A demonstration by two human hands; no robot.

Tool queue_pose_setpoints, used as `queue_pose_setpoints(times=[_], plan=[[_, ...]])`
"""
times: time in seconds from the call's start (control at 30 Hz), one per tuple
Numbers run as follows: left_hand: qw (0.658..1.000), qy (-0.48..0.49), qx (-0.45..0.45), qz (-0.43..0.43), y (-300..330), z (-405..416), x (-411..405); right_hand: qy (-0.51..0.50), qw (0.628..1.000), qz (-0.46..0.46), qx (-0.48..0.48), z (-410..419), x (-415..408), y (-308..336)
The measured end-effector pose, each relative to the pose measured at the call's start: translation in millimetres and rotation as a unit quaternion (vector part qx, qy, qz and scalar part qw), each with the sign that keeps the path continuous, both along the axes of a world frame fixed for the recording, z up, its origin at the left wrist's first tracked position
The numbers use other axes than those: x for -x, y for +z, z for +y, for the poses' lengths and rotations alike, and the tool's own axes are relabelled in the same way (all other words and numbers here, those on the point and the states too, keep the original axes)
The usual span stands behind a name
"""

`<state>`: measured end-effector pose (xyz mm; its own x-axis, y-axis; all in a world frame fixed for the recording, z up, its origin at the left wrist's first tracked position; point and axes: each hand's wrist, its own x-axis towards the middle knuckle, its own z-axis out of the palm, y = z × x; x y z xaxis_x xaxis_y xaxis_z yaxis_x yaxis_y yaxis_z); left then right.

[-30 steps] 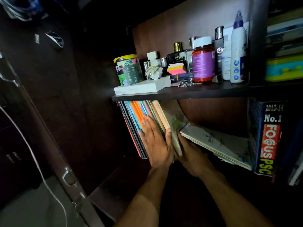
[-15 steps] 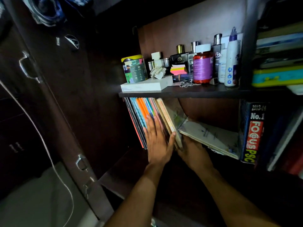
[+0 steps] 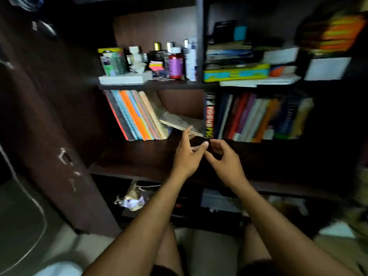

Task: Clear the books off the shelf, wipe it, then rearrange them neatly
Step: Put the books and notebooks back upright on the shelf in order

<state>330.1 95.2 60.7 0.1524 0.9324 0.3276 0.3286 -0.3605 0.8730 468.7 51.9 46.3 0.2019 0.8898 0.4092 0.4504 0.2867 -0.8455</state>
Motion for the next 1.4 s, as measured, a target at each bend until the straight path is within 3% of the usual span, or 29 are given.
queue_pose_setpoints(times=[0.17,0.37,0.57,0.7,0.83,1.0,1.07,1.17,1.27,1.4], plan=[[0.985,-0.17,0.023,0.021,31,-79,-80,-0.069,0.997,-0.023,0.022,-117,-77,30],[0.924,-0.371,0.021,0.088,42,-171,-181,-0.192,0.978,-0.055,0.066,-256,-156,41],[0.879,-0.47,-0.009,0.081,24,-254,-254,-0.262,0.95,-0.136,0.103,-344,-193,45],[0.839,-0.518,0.037,0.162,3,-303,-279,-0.341,0.902,-0.191,0.185,-429,-205,41],[0.792,-0.543,0.053,0.274,-32,-319,-278,-0.444,0.801,-0.287,0.28,-516,-206,23],[0.799,-0.518,0.057,0.302,-45,-328,-269,-0.585,0.744,-0.194,0.258,-585,-241,0],[0.808,-0.494,0.029,0.32,-46,-330,-265,-0.594,0.764,-0.08,0.238,-589,-253,-1],[0.814,-0.464,0.012,0.349,-44,-330,-263,-0.516,0.836,0.009,0.186,-580,-252,2],[0.818,-0.462,0.095,0.329,-48,-325,-268,-0.415,0.889,0.02,0.193,-574,-240,-7],[0.844,-0.433,0.245,0.201,-44,-324,-271,-0.284,0.91,-0.057,0.295,-570,-231,-30]])
